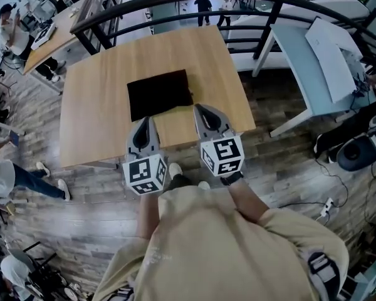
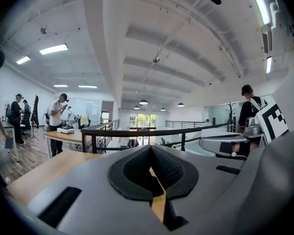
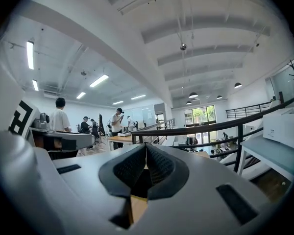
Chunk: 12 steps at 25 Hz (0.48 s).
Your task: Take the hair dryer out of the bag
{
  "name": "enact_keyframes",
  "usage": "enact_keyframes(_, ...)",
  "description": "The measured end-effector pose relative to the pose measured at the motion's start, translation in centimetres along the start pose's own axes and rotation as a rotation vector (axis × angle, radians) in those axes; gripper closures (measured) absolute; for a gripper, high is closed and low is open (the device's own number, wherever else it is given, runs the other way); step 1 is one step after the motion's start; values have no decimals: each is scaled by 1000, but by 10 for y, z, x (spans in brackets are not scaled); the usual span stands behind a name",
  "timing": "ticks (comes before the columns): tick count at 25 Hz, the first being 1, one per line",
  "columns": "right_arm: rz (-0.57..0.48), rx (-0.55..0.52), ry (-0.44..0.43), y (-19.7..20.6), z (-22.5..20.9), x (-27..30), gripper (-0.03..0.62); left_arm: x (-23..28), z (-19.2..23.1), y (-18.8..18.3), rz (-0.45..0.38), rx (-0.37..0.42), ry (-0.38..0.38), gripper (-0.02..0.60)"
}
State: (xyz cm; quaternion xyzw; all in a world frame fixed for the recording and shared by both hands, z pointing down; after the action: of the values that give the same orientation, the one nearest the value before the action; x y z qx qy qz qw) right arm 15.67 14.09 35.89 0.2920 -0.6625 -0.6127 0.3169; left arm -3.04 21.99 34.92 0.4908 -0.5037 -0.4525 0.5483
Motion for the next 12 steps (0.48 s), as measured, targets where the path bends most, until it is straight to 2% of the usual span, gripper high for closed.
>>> enact_keyframes(6,22,-41,1,-2,-4,54,580,42,30,-3,-24,-18,20,569)
enact_keyframes(12,38,-70,1,-9,-2,126,580,103,85,-12,-49,-35,49,569)
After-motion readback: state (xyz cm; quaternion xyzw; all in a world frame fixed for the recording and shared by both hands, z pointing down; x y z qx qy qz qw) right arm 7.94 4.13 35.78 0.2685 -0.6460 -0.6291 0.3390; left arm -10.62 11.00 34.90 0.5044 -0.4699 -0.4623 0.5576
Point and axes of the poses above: the fingertips, and each gripper's own axes: x forward along the fingers, z to its left, y out of its underside, the point moved 9 cm from there along -x, backward along the fingers, and after that the axes turned 5 degrees about y, right-handed, at the moved point
